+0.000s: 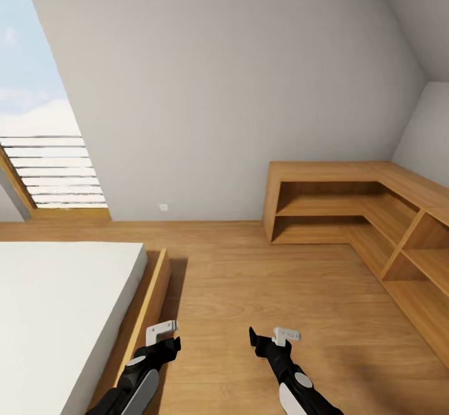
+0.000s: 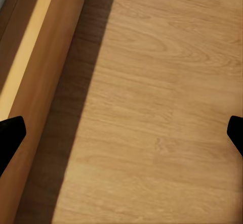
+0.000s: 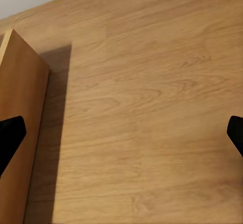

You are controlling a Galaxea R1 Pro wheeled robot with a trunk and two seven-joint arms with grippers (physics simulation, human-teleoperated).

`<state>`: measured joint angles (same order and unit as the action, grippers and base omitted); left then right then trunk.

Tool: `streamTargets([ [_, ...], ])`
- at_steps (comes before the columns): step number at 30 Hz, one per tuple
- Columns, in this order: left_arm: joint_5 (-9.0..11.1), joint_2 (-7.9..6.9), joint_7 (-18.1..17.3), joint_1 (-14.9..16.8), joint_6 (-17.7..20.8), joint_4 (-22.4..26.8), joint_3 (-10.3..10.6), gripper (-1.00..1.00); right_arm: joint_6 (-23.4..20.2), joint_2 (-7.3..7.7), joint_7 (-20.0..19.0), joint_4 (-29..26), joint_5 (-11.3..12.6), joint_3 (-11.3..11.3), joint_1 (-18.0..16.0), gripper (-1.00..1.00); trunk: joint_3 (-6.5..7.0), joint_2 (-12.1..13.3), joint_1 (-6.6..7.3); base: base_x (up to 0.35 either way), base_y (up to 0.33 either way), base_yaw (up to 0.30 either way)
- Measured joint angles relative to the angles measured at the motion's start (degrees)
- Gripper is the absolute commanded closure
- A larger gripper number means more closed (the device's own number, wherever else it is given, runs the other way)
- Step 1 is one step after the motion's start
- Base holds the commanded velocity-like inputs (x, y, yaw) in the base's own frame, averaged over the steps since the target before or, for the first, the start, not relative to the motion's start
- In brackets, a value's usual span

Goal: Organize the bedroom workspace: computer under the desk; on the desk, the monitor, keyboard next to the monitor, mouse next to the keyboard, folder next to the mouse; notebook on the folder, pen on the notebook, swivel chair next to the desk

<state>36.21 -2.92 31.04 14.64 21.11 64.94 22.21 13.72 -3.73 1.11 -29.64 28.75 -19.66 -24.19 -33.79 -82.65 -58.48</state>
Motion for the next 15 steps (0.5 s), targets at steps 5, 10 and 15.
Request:
streamTargets([
  [5, 0.0, 0.0, 0.0, 0.02, -0.01, 0.0, 0.0, -1.0, 0.01, 0.0, 0.0, -0.02, 0.0, 0.05, 0.0, -1.0, 0.0, 0.0, 0.0, 0.322, 0.001, 0.0],
  [10, 0.0, 0.0, 0.0, -0.01, 0.0, -0.11, 0.0, -1.0, 0.08, 0.05, 0.0, 0.02, 0.0, 0.08, -0.01, -1.0, 0.0, 0.0, 0.0, 0.322, 0.0, 0.0],
  [15, -0.03, 0.03, -0.11, -0.01, 0.0, -4.51, 0.08, -1.0, 2.49, 0.28, 0.07, 0.3, 0.0, 0.03, -0.01, -1.0, -0.01, 0.0, 0.0, 0.322, 0.0, 0.0],
])
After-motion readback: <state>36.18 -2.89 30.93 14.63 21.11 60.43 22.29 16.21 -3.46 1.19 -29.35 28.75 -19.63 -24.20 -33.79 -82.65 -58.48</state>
